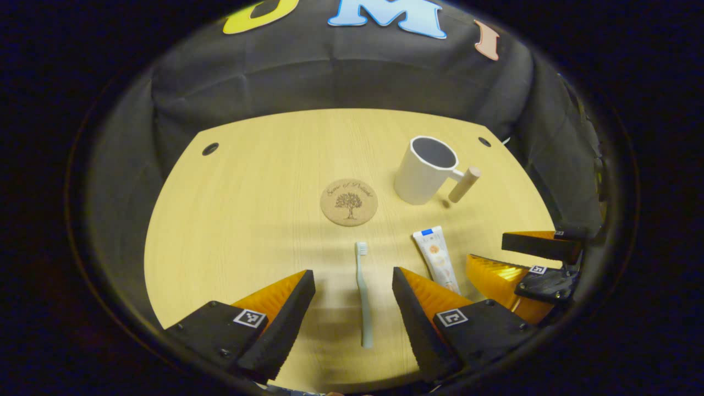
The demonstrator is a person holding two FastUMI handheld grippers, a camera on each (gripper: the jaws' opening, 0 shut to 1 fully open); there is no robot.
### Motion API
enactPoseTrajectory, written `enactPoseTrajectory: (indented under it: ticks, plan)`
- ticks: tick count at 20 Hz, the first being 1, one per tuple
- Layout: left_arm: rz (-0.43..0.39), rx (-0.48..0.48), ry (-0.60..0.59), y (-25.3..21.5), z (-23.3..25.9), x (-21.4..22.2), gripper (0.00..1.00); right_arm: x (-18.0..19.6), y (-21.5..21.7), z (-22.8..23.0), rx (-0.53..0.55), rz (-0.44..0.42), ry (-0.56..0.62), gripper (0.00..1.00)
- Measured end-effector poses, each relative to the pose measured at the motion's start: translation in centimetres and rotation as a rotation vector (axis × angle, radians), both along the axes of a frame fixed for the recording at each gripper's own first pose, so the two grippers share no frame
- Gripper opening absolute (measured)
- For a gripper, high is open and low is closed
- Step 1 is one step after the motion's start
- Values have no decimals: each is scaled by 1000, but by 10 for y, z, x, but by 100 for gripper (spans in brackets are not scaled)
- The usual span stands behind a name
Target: Put the toothbrush and toothpaste on the desktop into the cup, then pick up the cup and place it on the coaster on the desktop.
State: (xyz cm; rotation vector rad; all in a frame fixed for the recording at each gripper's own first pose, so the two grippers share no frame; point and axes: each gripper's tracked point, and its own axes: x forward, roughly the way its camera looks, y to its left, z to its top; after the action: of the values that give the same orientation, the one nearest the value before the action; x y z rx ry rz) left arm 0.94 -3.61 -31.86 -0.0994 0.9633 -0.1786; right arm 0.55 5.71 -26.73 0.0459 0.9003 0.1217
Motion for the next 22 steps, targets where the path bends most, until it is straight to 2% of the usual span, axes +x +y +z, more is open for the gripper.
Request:
enactPoseTrajectory:
  ticks: [7,9,12,16,17,20,22]
  plan:
    - [-9,-1,135,-3,-48,-9,98,-3,6,-31,-8,10,124,93]
    - [-16,1,164,-6,-58,-10,98,-3,9,-38,-8,15,147,87]
    - [-22,1,200,-9,-69,-11,98,-3,11,-49,-21,25,184,88]
    - [-12,34,243,-6,-81,-13,100,-1,13,-63,-36,24,222,82]
    - [-13,40,240,-6,-81,-11,97,0,13,-65,-35,22,231,79]
    - [-2,77,250,5,-84,-10,90,1,16,-76,-38,20,266,81]
    - [1,84,266,10,-86,-10,89,0,15,-79,-48,23,279,67]
